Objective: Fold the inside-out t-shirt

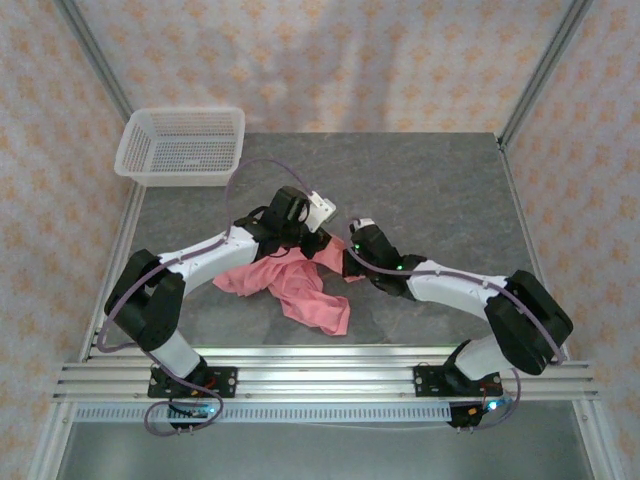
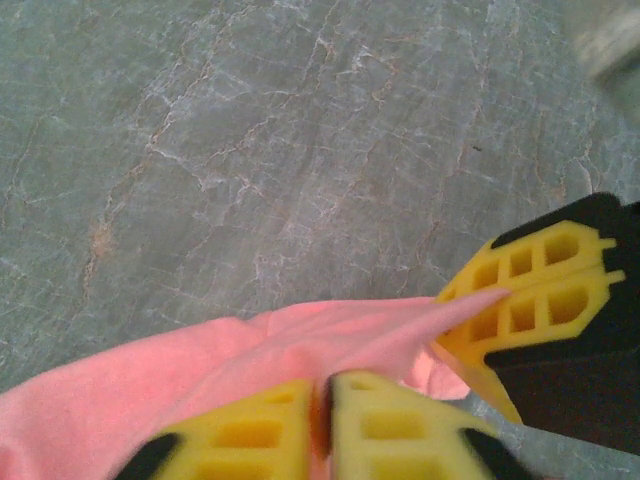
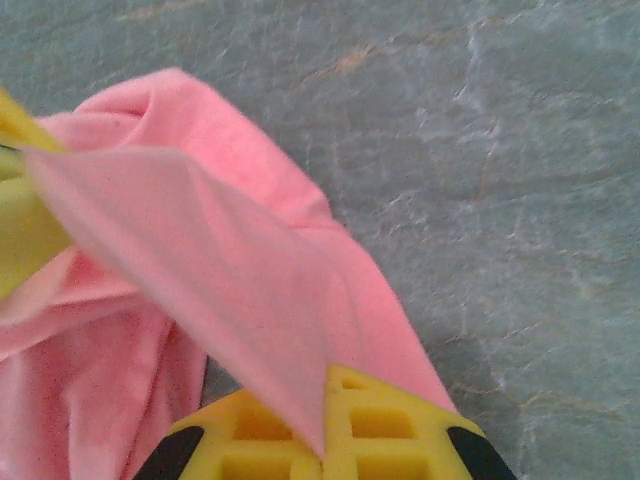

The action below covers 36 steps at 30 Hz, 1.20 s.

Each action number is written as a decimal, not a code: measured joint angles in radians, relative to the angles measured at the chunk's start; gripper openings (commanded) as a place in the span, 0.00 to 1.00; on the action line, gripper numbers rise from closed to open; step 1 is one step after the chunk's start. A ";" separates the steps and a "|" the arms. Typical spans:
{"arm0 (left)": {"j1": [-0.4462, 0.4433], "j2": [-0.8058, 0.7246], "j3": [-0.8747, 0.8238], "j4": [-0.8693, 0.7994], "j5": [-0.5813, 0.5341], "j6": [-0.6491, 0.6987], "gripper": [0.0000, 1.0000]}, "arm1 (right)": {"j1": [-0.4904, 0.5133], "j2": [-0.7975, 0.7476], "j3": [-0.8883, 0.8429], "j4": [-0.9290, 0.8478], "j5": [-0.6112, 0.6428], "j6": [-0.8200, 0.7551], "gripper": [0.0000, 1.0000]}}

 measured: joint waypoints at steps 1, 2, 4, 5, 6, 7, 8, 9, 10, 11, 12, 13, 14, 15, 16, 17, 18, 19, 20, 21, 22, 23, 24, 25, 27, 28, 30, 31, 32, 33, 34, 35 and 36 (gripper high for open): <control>0.002 -0.013 -0.010 0.004 -0.002 -0.012 0.50 | -0.005 -0.003 0.002 -0.017 -0.029 0.000 0.00; 0.006 -0.042 -0.031 0.004 -0.015 -0.031 0.56 | -0.011 -0.008 0.007 -0.042 -0.059 -0.002 0.00; 0.018 -0.140 -0.090 -0.001 -0.048 -0.080 0.64 | -0.026 -0.023 0.035 -0.105 -0.121 -0.003 0.00; 0.021 -0.207 -0.121 -0.011 -0.074 -0.114 0.64 | -0.037 -0.029 0.063 -0.142 -0.155 -0.003 0.00; 0.023 -0.282 -0.146 -0.029 -0.104 -0.157 0.64 | -0.050 -0.032 0.098 -0.177 -0.185 -0.002 0.00; 0.021 -0.346 -0.160 -0.051 -0.134 -0.202 0.64 | -0.061 -0.032 0.132 -0.201 -0.205 0.005 0.00; 0.006 -0.420 -0.164 -0.087 -0.179 -0.267 0.64 | -0.076 -0.032 0.174 -0.227 -0.226 0.014 0.00; -0.017 -0.477 -0.163 -0.114 -0.214 -0.327 0.64 | -0.091 -0.032 0.216 -0.251 -0.240 0.027 0.00; -0.042 -0.515 -0.163 -0.136 -0.236 -0.381 0.64 | -0.103 -0.032 0.246 -0.268 -0.249 0.042 0.00; -0.077 -0.544 -0.163 -0.170 -0.257 -0.453 0.63 | -0.116 -0.030 0.277 -0.282 -0.256 0.058 0.00; -0.111 -0.560 -0.166 -0.209 -0.270 -0.532 0.61 | -0.129 -0.026 0.307 -0.301 -0.259 0.076 0.00; -0.127 -0.562 -0.174 -0.232 -0.275 -0.597 0.61 | -0.139 -0.019 0.330 -0.311 -0.261 0.092 0.00; -0.139 -0.549 -0.192 -0.262 -0.283 -0.673 0.64 | -0.148 -0.010 0.355 -0.323 -0.263 0.107 0.00; -0.140 -0.526 -0.212 -0.280 -0.289 -0.729 0.69 | -0.156 0.003 0.377 -0.334 -0.263 0.119 0.00; -0.140 -0.489 -0.237 -0.300 -0.293 -0.780 0.78 | -0.161 0.018 0.401 -0.347 -0.264 0.130 0.00; -0.140 -0.435 -0.256 -0.314 -0.297 -0.822 0.85 | -0.163 0.033 0.421 -0.359 -0.266 0.138 0.00; -0.138 -0.380 -0.270 -0.322 -0.299 -0.845 0.87 | -0.163 0.045 0.438 -0.372 -0.271 0.145 0.00; -0.134 -0.322 -0.279 -0.327 -0.300 -0.867 0.87 | -0.163 0.059 0.461 -0.389 -0.279 0.151 0.00; -0.129 -0.265 -0.279 -0.329 -0.300 -0.884 0.84 | -0.163 0.070 0.483 -0.407 -0.285 0.156 0.00; -0.123 -0.218 -0.275 -0.325 -0.299 -0.898 0.73 | -0.163 0.080 0.505 -0.423 -0.291 0.160 0.00; -0.111 -0.161 -0.262 -0.323 -0.299 -0.912 0.52 | -0.163 0.088 0.527 -0.440 -0.296 0.163 0.00; -0.099 -0.112 -0.246 -0.319 -0.299 -0.924 0.22 | -0.163 0.094 0.550 -0.458 -0.300 0.167 0.00; -0.087 -0.069 -0.227 -0.319 -0.299 -0.932 0.00 | -0.164 0.095 0.568 -0.474 -0.300 0.170 0.00; -0.075 -0.030 -0.204 -0.322 -0.299 -0.936 0.00 | -0.167 0.096 0.592 -0.496 -0.300 0.174 0.00; -0.058 -0.002 -0.156 -0.346 -0.302 -0.933 0.00 | -0.181 0.093 0.637 -0.534 -0.296 0.191 0.00; -0.050 -0.013 -0.127 -0.370 -0.307 -0.922 0.00 | -0.195 0.091 0.665 -0.559 -0.293 0.203 0.00; -0.040 -0.068 -0.045 -0.434 -0.314 -0.882 0.00 | -0.230 0.076 0.722 -0.610 -0.277 0.223 0.00; -0.034 -0.106 0.014 -0.468 -0.318 -0.850 0.00 | -0.250 0.063 0.754 -0.637 -0.265 0.231 0.00; -0.031 -0.143 0.087 -0.502 -0.326 -0.806 0.00 | -0.269 0.048 0.792 -0.665 -0.252 0.235 0.00; -0.026 -0.174 0.165 -0.533 -0.332 -0.757 0.00 | -0.288 0.028 0.830 -0.686 -0.243 0.238 0.00; -0.019 -0.201 0.262 -0.562 -0.339 -0.697 0.00 | -0.304 0.003 0.867 -0.700 -0.237 0.238 0.00; -0.013 -0.219 0.359 -0.592 -0.346 -0.636 0.00 | -0.316 -0.024 0.902 -0.709 -0.232 0.237 0.00; -0.008 -0.229 0.438 -0.614 -0.354 -0.581 0.00 | -0.323 -0.053 0.935 -0.712 -0.229 0.232 0.00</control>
